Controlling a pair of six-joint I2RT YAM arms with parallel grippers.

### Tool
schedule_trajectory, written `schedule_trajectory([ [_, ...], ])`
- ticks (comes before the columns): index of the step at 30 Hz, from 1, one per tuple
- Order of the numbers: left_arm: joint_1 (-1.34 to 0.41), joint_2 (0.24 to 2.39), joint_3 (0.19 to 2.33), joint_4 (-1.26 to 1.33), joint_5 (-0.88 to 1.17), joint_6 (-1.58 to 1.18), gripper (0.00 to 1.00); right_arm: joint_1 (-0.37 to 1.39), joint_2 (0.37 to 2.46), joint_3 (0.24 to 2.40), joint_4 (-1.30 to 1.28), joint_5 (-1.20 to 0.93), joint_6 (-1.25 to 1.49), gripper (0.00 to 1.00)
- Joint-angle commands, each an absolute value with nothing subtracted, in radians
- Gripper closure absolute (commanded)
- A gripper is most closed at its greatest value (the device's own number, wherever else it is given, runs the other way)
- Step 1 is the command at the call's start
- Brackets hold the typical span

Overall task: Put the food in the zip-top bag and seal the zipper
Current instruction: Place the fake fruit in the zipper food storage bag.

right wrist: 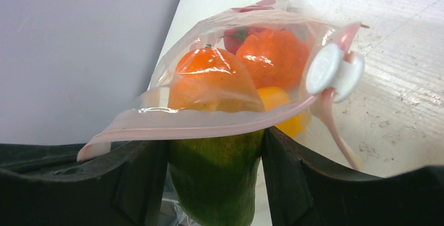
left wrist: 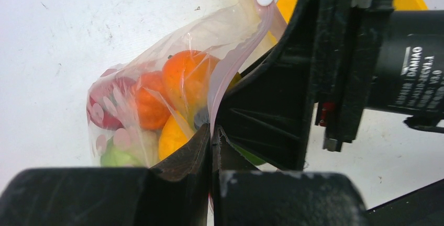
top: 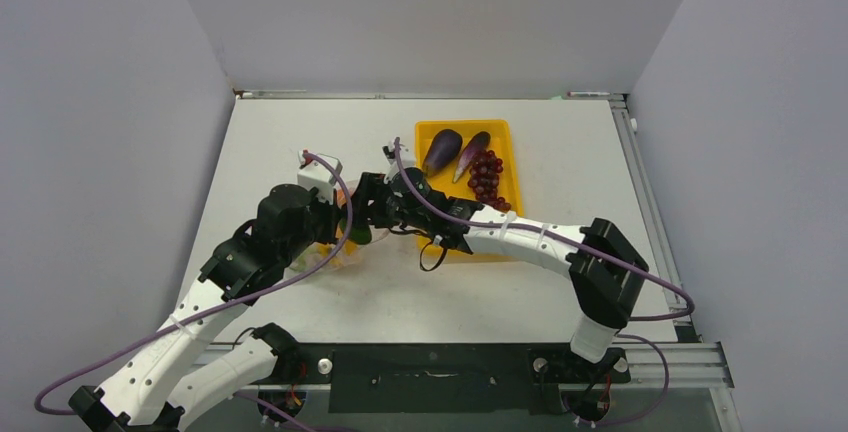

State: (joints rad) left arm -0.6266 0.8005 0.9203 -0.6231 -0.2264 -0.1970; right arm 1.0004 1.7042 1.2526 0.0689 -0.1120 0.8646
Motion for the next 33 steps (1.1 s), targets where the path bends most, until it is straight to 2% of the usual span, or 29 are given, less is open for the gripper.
schedule_trajectory([
  [1,-0.624,0.787,0.925,-0.571,-0.208,-0.190,1.00,1.022,1.728,1.240,0.206,-0.039,0.982,0.71],
  [4,-0.624,0.787,0.924,-0.570,-0.207,-0.190,1.00,1.028,1.748,1.228,0.238,-0.005,1.041,0.70],
  [15,-0.624,0.779,0.923,-0.570,-0.210,-0.192,1.00,1.053,1.840,1.229,0.318,0.104,1.170,0.52],
  [19,-0.623,0.777,0.923,-0.569,-0.209,-0.192,1.00,1.057,1.857,1.235,0.336,0.105,1.177,0.37],
  [26,-0.623,0.772,0.920,-0.571,-0.209,-0.192,1.00,1.058,1.847,1.241,0.337,0.064,1.110,0.19],
  [33,-0.623,0.772,0.920,-0.569,-0.210,-0.193,1.00,1.050,1.822,1.215,0.329,0.026,1.067,0.16],
])
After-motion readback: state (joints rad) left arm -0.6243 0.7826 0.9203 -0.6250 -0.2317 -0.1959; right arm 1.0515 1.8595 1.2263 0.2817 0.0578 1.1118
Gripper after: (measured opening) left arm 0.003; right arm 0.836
